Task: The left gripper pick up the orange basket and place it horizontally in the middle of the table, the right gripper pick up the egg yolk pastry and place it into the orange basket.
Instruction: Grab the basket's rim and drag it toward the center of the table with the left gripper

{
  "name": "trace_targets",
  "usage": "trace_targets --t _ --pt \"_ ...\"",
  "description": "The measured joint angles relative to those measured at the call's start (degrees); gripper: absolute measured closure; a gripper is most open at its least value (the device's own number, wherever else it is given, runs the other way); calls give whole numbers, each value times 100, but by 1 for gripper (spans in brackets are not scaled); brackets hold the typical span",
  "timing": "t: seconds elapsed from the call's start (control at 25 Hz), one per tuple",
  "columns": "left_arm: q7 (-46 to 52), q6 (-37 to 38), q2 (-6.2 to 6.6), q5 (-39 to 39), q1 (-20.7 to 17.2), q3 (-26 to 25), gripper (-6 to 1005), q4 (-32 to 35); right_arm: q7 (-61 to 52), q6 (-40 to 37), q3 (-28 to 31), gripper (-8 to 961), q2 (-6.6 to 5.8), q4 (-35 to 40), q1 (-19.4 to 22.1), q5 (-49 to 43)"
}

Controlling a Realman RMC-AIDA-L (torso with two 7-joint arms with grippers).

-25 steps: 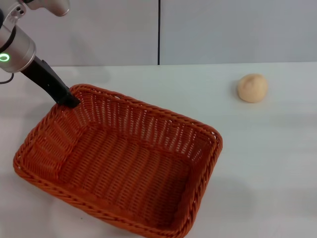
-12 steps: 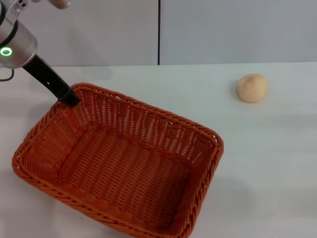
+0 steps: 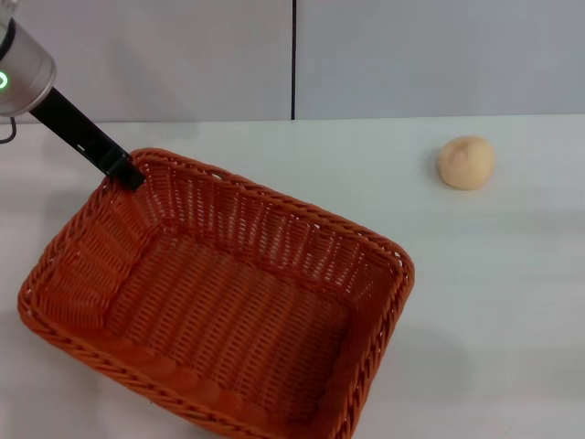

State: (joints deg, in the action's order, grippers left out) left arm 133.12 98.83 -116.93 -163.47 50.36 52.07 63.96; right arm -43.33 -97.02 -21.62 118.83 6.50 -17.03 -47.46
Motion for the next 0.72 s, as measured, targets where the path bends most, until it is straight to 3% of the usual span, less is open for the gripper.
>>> trace_targets --t 0.72 --pt "317 301 182 35 186 -704 789 -93 0 35 0 339 -22 26 -49 0"
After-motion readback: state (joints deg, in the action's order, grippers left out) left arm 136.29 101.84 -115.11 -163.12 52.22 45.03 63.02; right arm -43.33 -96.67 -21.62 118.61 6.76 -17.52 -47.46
